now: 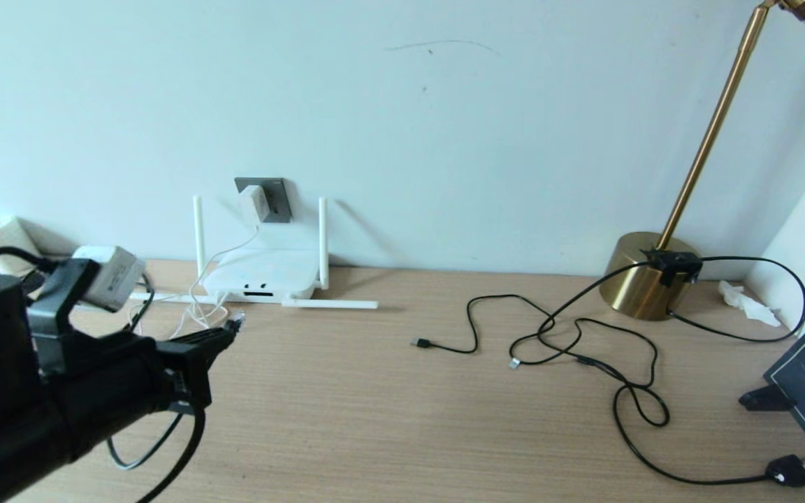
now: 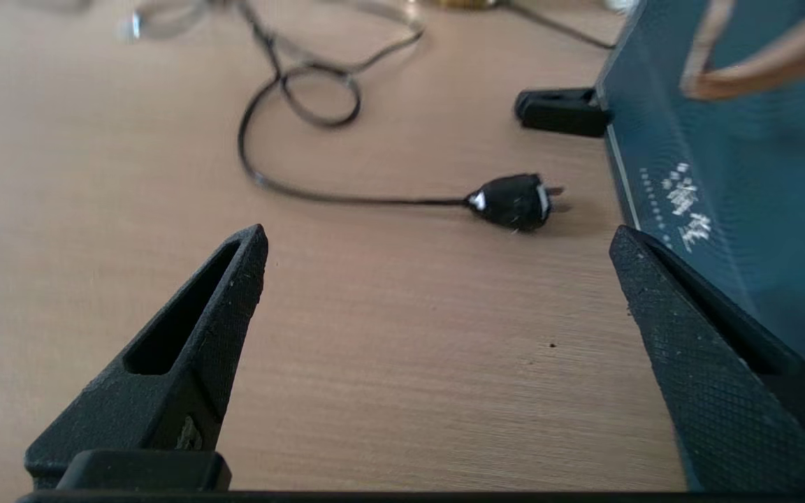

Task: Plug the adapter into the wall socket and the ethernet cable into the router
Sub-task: Align cable and router interface

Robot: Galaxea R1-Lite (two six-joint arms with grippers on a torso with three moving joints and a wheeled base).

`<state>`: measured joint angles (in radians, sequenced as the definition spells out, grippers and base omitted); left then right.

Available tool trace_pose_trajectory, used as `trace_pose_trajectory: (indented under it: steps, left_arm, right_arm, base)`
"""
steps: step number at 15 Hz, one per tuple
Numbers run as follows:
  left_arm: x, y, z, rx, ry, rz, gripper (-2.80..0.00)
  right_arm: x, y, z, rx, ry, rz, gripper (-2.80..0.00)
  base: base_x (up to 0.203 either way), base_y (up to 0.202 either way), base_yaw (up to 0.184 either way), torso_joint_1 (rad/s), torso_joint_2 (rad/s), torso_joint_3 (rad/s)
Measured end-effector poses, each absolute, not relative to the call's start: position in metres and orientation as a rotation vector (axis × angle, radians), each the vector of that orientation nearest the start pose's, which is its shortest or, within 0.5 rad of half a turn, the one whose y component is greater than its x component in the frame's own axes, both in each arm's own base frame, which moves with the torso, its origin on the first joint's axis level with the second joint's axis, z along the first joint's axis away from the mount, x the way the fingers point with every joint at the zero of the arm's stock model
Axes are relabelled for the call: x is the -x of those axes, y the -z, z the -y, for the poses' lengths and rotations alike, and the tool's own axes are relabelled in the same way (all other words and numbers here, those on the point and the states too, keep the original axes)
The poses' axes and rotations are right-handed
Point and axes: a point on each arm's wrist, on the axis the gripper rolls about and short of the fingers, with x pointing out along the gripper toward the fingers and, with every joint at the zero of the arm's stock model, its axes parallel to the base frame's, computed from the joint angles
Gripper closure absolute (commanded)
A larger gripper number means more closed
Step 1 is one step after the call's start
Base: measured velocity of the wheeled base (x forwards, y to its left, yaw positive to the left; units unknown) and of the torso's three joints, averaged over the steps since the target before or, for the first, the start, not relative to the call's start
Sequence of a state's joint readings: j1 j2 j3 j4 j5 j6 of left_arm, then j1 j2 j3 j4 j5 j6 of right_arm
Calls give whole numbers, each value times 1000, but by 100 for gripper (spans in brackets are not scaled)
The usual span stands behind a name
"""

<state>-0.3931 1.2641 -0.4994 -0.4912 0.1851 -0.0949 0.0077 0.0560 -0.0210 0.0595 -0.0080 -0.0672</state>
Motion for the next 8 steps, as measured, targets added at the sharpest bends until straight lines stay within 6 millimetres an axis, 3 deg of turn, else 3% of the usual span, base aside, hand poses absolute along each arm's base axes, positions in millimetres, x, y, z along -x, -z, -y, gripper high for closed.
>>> trace_pose_trajectory:
  steps: [3, 8]
  left_arm:
    - [-171, -175, 68, 0, 182, -283, 0]
    - [-170, -169, 70, 2, 255, -310, 0]
  right_arm:
    - [24, -77, 0, 35, 8, -51, -280]
    - [25, -77, 0, 44, 3, -35, -280]
  base:
    - [0, 0, 0, 0, 0, 0]
    - [0, 0, 0, 0, 0, 0]
